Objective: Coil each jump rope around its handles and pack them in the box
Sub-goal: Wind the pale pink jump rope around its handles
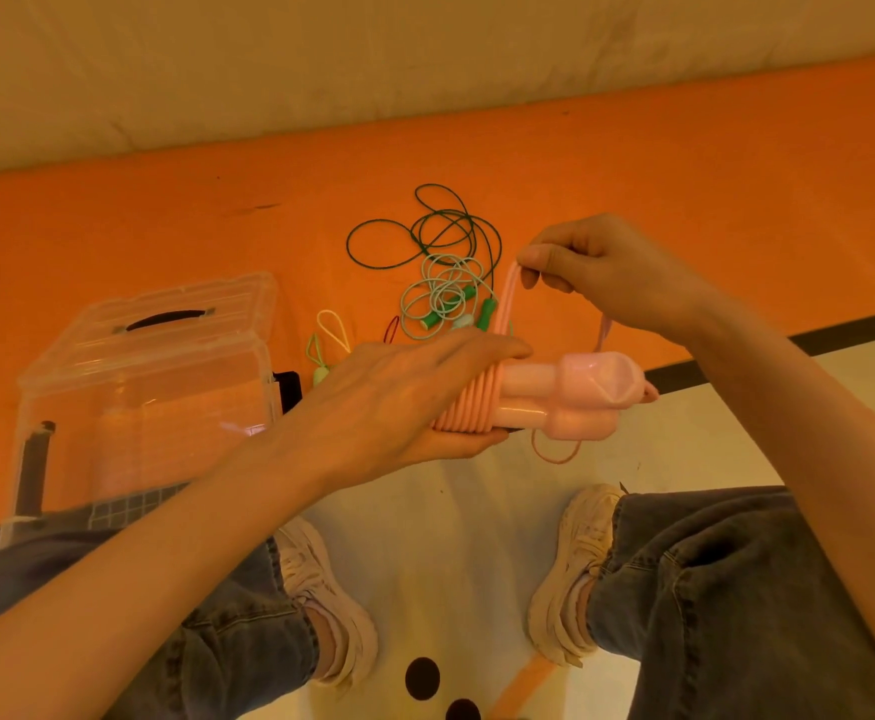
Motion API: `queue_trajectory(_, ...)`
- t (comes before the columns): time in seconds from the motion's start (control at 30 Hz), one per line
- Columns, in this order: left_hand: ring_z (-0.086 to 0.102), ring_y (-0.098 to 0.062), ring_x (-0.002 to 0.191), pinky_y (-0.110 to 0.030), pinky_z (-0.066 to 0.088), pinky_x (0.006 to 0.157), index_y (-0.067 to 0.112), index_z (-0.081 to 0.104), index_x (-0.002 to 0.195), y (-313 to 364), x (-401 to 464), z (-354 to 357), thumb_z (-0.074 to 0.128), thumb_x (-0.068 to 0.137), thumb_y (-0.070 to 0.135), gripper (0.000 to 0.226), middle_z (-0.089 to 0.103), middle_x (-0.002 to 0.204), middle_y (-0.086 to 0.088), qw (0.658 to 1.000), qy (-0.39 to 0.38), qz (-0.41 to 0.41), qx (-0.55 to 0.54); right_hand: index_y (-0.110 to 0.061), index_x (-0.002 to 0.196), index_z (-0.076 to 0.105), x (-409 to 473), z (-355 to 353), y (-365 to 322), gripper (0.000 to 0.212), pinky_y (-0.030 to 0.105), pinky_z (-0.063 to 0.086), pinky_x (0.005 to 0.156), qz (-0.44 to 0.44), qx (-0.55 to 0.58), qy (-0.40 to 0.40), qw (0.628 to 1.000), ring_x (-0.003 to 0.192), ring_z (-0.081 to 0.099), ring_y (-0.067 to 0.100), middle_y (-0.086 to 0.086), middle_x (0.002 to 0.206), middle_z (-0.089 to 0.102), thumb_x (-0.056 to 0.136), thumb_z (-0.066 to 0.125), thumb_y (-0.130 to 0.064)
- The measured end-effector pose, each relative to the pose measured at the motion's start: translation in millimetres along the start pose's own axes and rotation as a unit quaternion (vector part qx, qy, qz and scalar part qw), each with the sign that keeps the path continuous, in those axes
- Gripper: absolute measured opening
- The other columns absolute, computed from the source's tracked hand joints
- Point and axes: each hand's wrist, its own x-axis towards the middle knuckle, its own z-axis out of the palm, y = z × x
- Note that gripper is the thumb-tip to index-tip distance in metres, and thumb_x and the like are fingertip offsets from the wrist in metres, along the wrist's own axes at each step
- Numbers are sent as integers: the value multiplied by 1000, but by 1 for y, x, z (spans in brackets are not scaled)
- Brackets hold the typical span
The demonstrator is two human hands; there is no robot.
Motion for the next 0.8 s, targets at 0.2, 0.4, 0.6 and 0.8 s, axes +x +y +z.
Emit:
queue_trajectory(0.2, 55, -5, 89, -28, 49, 66, 31, 38, 131, -2, -2, -8, 52, 85, 58, 54, 59, 119, 9, 994, 63, -71, -56, -24, 84, 72, -4, -8, 3, 11, 23, 37, 58, -4, 51, 31, 998, 62, 48, 7, 10, 69, 61, 89, 63, -28)
queue_trajectory(0.4, 51, 6, 84, -17, 40, 61, 39, 39, 121, 0, -1, -9, 53, 84, 58, 44, 50, 101, 31, 956, 145, -179, -179, -19, 96, 69, -7, -19, 9, 20, 35, 45, 68, 2, 107, 38, 993, 73, 54, 24, 26, 88, 67, 78, 72, -26)
queue_trajectory(0.6, 51, 2, 67, -13, 39, 53, 19, 42, 119, -2, 1, -14, 57, 92, 43, 39, 51, 81, 23, 907, 230, -247, -251, -15, 98, 73, -16, -25, 12, 18, 9, 43, 51, 19, 78, 3, 997, 52, 51, -2, -2, 69, 70, 80, 71, -13)
queue_trajectory(0.8, 50, 2, 61, -13, 39, 51, 19, 43, 114, -3, 0, -18, 53, 88, 45, 38, 48, 74, 9, 897, 224, -296, -241, -23, 87, 74, -28, -36, 15, 26, 12, 47, 63, 55, 42, -80, 994, 67, 61, 10, -3, 73, 72, 68, 65, -37)
